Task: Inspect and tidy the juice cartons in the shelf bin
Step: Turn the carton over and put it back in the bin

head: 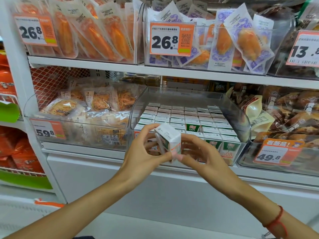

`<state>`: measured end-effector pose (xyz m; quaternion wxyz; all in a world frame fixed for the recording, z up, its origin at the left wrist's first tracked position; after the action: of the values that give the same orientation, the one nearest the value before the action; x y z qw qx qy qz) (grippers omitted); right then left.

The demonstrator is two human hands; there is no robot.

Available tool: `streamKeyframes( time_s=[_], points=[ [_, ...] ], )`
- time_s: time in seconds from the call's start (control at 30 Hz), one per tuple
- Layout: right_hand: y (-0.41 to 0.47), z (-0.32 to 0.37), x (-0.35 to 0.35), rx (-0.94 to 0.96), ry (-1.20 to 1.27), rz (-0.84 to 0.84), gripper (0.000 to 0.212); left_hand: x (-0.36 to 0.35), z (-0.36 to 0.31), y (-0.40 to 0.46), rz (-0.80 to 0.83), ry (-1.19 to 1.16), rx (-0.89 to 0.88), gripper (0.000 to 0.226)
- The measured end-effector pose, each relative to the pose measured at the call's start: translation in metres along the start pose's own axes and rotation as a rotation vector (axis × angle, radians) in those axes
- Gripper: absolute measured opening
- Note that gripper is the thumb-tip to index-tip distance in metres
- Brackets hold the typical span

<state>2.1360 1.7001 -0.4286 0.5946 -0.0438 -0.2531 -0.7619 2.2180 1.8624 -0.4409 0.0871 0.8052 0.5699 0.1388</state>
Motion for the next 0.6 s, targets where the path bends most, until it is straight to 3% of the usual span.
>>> streamKeyframes(
  time_s=[0.23, 0.6],
  points=[
    [0.002, 0.013, 0.001, 0.067, 0.224, -0.173, 0.023, -0.004, -0.011, -0.007, -0.046, 0.259, -0.375, 0.061],
    [0.002, 0.001, 0.005, 0.139, 0.055, -0.179, 0.019, -0.006, 0.0, -0.002, 0.047, 0.254, -0.312, 0.062]
  ],
)
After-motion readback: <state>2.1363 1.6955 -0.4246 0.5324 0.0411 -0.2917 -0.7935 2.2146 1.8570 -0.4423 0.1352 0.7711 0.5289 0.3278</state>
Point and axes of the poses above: each hand's wrist, its own y-axis towards the middle knuckle, its own x-axis out of the back of the hand, z = x × y, the point moved 1 cm from there along y, towards the middle knuckle, and after that the axes turned 6 degrees about -z, right-handed, at the moved point
